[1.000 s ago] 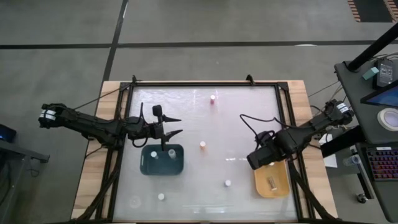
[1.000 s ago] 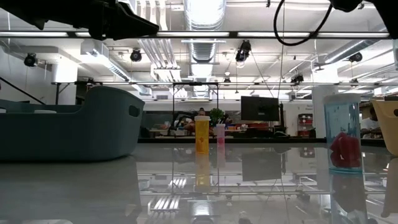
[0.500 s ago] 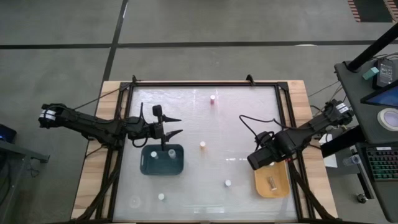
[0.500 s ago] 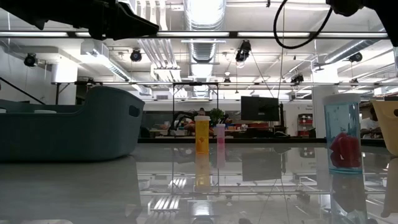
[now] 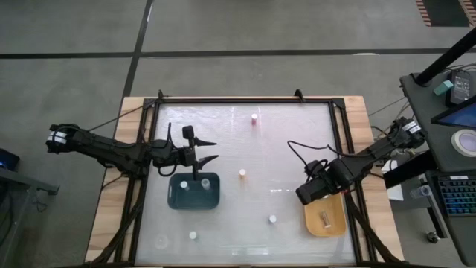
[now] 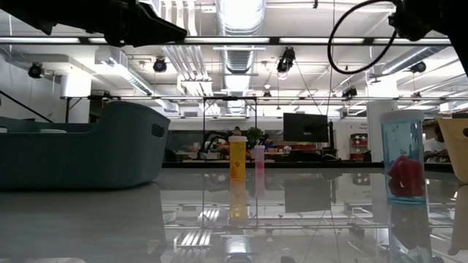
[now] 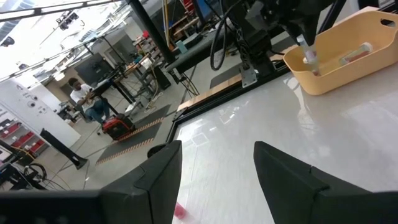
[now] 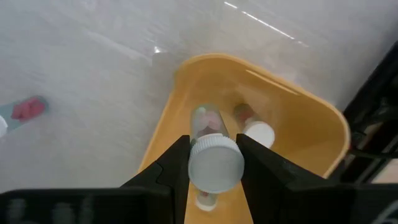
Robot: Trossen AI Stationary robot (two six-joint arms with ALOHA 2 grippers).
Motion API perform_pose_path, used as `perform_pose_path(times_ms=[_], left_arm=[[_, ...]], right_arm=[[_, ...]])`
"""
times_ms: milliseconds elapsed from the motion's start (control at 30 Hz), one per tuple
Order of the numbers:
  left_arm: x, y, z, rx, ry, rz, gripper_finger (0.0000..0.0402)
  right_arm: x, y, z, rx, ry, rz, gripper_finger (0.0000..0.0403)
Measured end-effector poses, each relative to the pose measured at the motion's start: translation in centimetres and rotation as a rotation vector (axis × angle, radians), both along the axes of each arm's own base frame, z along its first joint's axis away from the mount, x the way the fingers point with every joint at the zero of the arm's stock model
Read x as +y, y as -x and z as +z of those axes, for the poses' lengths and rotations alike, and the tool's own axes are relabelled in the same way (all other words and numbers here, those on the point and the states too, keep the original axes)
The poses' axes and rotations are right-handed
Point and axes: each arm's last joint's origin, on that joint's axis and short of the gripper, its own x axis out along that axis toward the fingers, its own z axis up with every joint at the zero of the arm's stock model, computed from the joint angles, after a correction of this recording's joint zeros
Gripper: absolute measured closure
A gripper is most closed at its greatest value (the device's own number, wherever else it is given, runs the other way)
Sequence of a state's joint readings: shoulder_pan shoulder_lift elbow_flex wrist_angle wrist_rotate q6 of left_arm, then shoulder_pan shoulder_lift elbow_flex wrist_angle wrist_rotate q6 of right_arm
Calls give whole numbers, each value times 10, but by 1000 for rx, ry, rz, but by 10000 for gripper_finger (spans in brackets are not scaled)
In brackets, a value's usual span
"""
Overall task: Pick and place medicine bottles into bin by pill shape (circle, oval)
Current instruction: Put the blue bottled capsules into the yellow bin
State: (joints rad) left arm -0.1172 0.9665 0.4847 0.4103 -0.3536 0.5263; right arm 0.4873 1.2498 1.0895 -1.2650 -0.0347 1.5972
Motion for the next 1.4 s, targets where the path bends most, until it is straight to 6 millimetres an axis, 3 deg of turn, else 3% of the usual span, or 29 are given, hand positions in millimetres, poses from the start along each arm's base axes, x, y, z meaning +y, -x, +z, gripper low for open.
perform_pose_path(times_ms=[500, 1033, 1400], left_arm=[[0, 0, 0, 0, 0, 0, 217], [0, 0, 0, 1, -1, 0, 217], [0, 0, 0, 0, -1, 0, 217]], right_arm=[[-3, 8, -34, -11, -38, 8, 292], [0, 12, -53, -28, -46, 52, 291], [0, 12, -56, -29, -38, 51, 291]])
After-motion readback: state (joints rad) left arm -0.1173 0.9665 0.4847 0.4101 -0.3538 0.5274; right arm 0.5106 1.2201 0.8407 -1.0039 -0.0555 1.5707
